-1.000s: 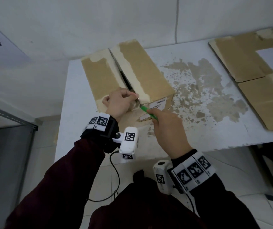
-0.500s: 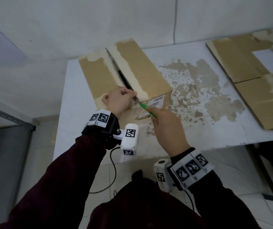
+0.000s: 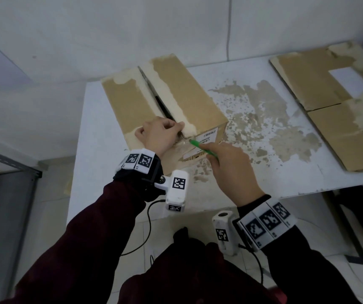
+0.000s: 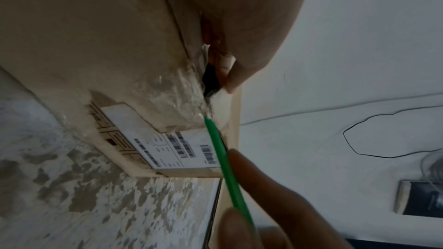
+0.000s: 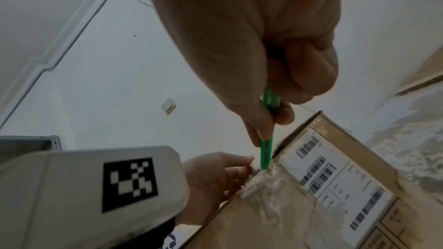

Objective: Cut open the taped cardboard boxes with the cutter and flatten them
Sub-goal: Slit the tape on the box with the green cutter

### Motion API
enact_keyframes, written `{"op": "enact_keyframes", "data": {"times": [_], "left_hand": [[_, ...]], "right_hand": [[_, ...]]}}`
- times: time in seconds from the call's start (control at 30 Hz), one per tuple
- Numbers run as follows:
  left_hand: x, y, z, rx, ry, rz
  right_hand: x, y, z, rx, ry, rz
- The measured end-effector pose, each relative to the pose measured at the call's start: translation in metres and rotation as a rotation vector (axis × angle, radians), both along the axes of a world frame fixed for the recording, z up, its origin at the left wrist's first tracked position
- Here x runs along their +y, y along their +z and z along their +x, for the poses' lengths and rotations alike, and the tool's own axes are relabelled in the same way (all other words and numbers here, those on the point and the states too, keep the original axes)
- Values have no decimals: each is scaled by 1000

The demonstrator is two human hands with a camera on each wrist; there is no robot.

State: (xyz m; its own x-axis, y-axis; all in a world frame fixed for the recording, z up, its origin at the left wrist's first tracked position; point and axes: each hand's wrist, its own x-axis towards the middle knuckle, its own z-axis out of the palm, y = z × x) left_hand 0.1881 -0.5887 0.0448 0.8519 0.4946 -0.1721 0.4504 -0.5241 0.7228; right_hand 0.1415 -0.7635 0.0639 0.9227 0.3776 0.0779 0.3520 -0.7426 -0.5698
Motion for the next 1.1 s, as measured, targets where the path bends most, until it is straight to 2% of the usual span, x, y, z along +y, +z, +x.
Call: {"op": "enact_keyframes", "data": {"times": [0.17, 0.43, 0.6, 1.0, 1.1], "left_hand": [[1, -2, -1, 0, -28, 16], [2, -9, 2, -20, -30, -77], [0, -6, 1, -21, -25, -4], [-2, -1, -4, -47, -15, -29], [-3, -1, -6, -55, -29, -49]], "right_hand": [[-1, -1, -4, -53, 0, -94], [-6, -2, -6, -30, 25, -40], [-4, -5, -4, -20, 23, -7], [13, -8, -1, -29, -4, -63], [10, -9, -9, -73, 15, -17]]}}
